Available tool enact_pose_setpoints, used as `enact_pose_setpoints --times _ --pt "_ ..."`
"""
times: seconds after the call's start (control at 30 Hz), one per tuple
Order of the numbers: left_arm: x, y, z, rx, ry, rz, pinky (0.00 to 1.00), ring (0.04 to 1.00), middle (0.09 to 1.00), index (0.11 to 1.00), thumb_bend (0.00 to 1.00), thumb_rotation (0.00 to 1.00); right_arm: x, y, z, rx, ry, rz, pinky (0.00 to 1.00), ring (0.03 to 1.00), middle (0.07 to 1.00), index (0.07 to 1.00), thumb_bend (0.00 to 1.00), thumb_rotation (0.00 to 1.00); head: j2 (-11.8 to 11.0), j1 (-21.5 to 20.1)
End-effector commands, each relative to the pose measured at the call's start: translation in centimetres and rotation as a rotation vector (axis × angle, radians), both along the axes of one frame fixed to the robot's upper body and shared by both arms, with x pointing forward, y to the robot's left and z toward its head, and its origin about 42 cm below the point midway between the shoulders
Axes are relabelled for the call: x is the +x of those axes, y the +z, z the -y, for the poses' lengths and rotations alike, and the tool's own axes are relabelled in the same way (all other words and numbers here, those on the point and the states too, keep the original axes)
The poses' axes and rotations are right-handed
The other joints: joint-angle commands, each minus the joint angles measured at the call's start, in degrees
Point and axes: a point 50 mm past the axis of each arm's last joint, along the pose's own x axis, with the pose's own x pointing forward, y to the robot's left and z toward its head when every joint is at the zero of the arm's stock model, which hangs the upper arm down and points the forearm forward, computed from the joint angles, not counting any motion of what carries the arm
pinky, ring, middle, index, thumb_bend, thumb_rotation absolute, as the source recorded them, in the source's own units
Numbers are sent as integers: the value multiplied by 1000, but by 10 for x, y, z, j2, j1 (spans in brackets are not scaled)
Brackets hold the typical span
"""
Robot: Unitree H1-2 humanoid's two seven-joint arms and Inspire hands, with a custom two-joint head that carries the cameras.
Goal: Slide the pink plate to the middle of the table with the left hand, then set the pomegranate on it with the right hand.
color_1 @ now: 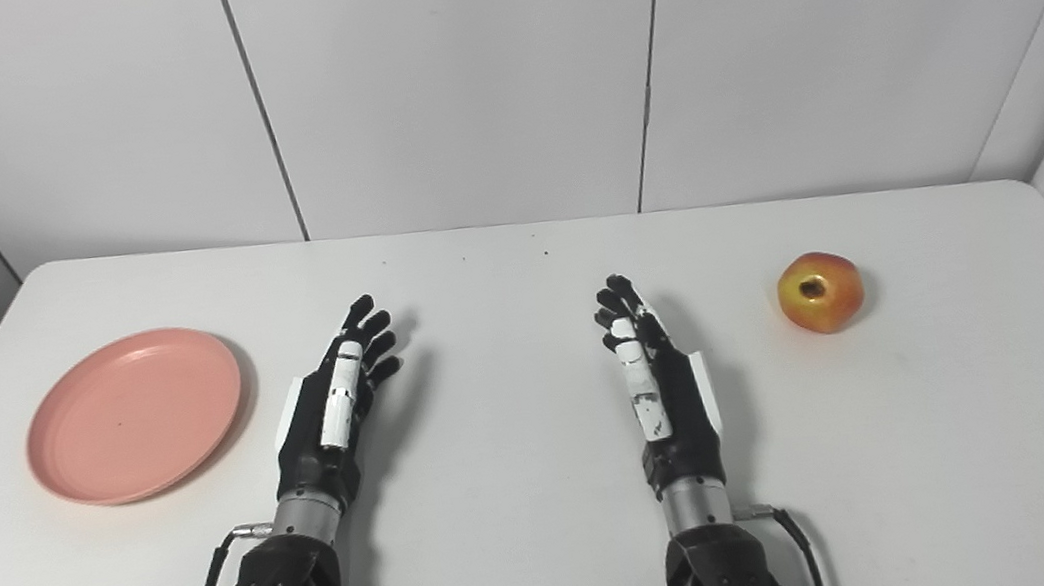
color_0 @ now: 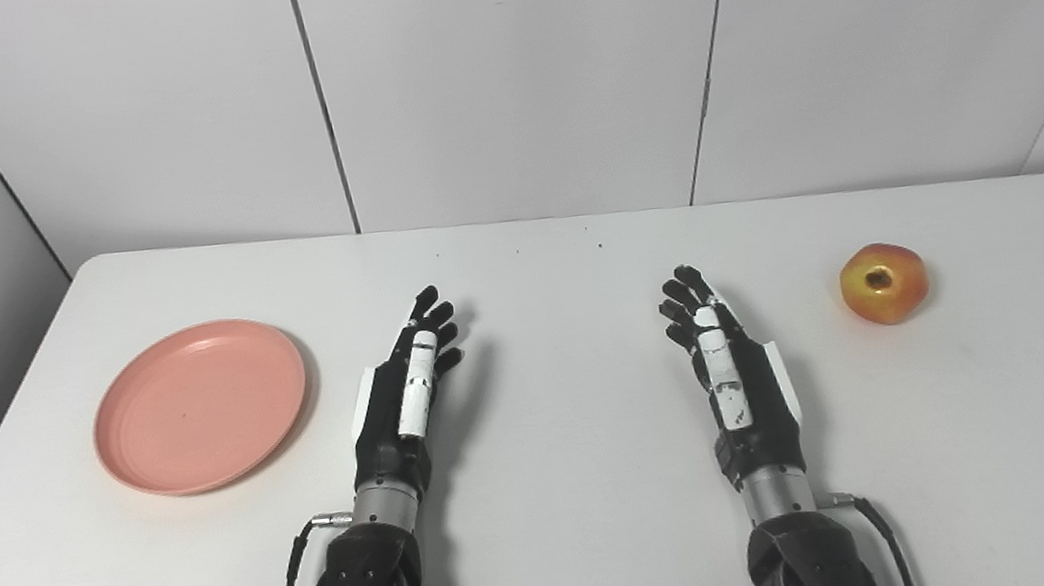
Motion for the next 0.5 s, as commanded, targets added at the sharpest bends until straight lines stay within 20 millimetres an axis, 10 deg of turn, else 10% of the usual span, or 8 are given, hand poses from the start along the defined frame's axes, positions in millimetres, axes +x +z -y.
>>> enact_pose_setpoints --times 0.0,0.47 --pt "6 13 6 -11 -17 43 885 917 922 910 301 1000 2 5 -2 6 0 23 905 883 887 892 650 932 0 0" --pt "6 13 6 -13 -20 42 887 918 923 910 302 1000 2 5 -2 1 -1 23 914 885 888 892 652 928 -1 1"
